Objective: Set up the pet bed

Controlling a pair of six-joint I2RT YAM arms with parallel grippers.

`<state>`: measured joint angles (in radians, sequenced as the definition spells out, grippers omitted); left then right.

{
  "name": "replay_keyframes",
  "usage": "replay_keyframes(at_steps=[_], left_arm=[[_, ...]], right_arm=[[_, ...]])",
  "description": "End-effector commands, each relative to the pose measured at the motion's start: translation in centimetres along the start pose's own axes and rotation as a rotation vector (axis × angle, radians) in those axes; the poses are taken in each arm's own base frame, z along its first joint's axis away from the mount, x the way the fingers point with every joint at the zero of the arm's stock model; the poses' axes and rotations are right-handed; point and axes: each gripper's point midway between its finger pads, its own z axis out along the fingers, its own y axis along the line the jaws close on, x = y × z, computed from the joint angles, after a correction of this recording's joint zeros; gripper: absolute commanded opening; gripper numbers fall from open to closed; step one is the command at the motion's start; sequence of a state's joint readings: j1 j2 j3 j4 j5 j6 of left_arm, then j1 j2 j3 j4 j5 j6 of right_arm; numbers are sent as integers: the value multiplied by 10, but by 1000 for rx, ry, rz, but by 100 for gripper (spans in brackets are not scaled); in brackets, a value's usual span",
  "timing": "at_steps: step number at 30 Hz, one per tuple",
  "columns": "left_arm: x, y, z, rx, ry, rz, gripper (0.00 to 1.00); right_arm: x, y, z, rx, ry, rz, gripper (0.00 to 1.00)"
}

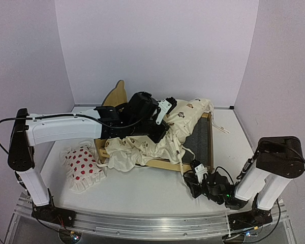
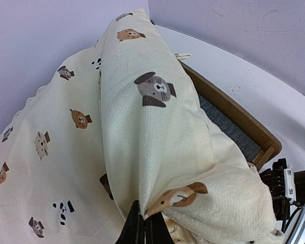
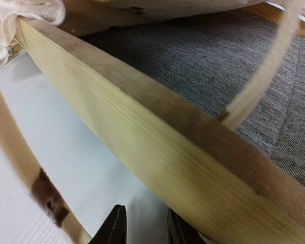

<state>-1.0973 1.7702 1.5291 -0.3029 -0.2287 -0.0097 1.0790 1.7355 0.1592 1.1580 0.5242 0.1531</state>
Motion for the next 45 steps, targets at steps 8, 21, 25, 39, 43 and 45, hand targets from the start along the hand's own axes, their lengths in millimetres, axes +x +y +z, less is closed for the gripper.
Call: replay_keyframes(at_steps=[8,21,25,39,43,45], left_arm=[[-6,4,5,-13,8,-13,0],[-8,5,3,-15,6,-13,0],[-7,5,3,-16,10,-13,0],[-3,4,10,-19,31,3,0],[0,6,13,-31,43,10,0],[1,7,13,-37,45,11,0]], right_arm=[[-32,6,26,59,-108,-4,30],[-45,-20,37,263,-188,234,48],[-44,-30,39,331,-211,296,53],[-40,-28,64,414,-232,310,38],[-40,-24,73,413,-232,306,30],[-39,-23,74,414,-231,302,23]])
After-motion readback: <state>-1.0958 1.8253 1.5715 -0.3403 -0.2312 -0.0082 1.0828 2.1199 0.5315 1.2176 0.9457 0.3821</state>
